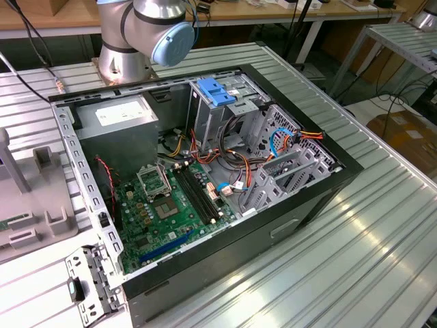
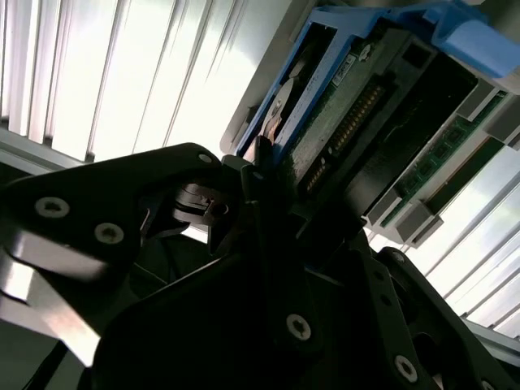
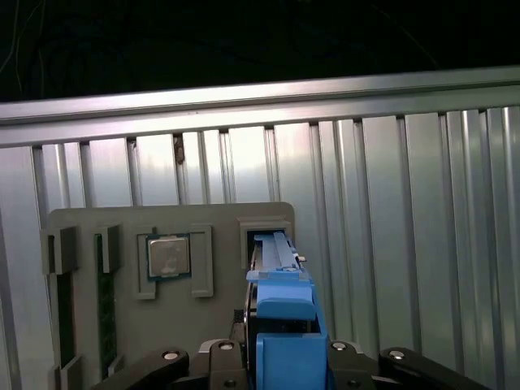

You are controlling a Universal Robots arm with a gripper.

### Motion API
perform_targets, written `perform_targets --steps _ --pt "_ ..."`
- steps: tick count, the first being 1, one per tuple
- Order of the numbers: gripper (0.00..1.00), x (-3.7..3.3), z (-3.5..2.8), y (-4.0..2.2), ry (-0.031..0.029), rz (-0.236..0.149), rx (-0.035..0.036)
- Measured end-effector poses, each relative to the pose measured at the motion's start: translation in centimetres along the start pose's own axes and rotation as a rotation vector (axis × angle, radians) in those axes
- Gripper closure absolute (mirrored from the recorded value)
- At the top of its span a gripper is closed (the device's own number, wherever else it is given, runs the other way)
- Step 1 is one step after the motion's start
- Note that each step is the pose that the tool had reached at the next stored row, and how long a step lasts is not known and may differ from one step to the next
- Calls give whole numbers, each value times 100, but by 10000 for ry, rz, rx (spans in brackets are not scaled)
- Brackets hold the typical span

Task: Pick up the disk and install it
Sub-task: 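Pick up the disk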

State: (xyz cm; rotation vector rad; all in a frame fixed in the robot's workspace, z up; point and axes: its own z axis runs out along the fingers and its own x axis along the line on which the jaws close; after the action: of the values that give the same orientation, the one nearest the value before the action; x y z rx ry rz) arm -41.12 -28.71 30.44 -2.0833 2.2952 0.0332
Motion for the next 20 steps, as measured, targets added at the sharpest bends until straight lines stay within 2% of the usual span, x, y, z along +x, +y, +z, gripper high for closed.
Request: perform_targets --steps 20 --pt "64 -7 -146 -1 0 0 1"
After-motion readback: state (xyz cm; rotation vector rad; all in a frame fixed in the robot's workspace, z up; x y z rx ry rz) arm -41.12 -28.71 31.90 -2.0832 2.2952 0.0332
